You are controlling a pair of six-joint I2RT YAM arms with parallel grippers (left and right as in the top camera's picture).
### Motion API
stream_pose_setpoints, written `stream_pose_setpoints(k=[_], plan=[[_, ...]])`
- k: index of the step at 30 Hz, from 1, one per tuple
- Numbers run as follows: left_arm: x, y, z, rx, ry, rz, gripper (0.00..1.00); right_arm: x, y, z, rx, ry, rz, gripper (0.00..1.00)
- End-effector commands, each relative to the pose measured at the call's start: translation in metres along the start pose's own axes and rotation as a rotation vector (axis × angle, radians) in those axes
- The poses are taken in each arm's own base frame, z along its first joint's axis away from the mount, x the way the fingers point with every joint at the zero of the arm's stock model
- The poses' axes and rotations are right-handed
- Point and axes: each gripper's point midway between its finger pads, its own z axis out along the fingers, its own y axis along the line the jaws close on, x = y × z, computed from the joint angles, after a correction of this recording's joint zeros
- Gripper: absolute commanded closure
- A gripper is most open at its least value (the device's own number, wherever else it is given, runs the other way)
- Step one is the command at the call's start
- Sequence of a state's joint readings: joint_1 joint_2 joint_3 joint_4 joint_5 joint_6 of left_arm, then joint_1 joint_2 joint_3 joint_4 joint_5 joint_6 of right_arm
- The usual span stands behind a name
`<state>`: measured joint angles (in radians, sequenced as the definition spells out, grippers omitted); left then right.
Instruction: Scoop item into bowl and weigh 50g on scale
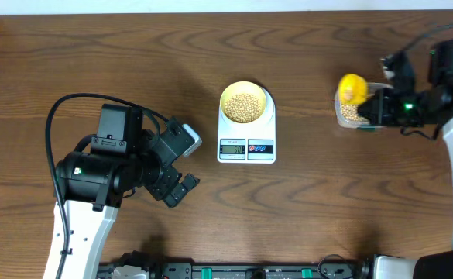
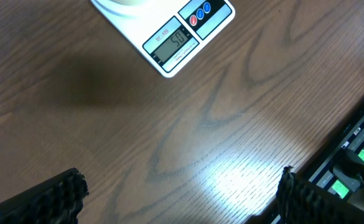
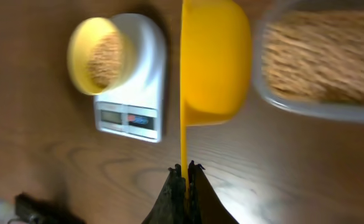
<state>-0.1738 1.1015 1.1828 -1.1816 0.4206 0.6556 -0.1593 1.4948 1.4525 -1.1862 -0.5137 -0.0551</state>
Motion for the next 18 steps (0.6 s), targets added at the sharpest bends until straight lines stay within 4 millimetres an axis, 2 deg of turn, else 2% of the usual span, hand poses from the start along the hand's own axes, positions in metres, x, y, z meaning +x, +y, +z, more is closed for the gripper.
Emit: stream_pose_setpoints(k=[1, 5, 9, 12, 15, 18], plan=[[-0.004, -0.001, -0.004, 0.004, -0.020, 0.011, 0.00, -0.003, -0.034, -0.015, 0.162, -0.025, -0.031, 0.99], [-0.004, -0.001, -0.004, 0.004, -0.020, 0.011, 0.00, -0.002, -0.068, -0.022, 0.372, -0.004, -0.056, 0.99], [-0.004, -0.001, -0.004, 0.004, -0.020, 0.011, 0.00, -0.005, -0.088, -0.027, 0.492, 0.006, -0.073, 0.99], [-0.004, -0.001, -0.004, 0.004, -0.020, 0.011, 0.00, -0.012, -0.095, -0.026, 0.537, -0.004, -0.085, 0.99], [-0.004, -0.001, -0.004, 0.004, -0.020, 0.011, 0.00, -0.021, -0.093, -0.018, 0.556, -0.015, -0.119, 0.99], [-0.004, -0.001, -0.004, 0.004, -0.020, 0.011, 0.00, -0.025, -0.099, -0.011, 0.646, 0.013, -0.161, 0.99]])
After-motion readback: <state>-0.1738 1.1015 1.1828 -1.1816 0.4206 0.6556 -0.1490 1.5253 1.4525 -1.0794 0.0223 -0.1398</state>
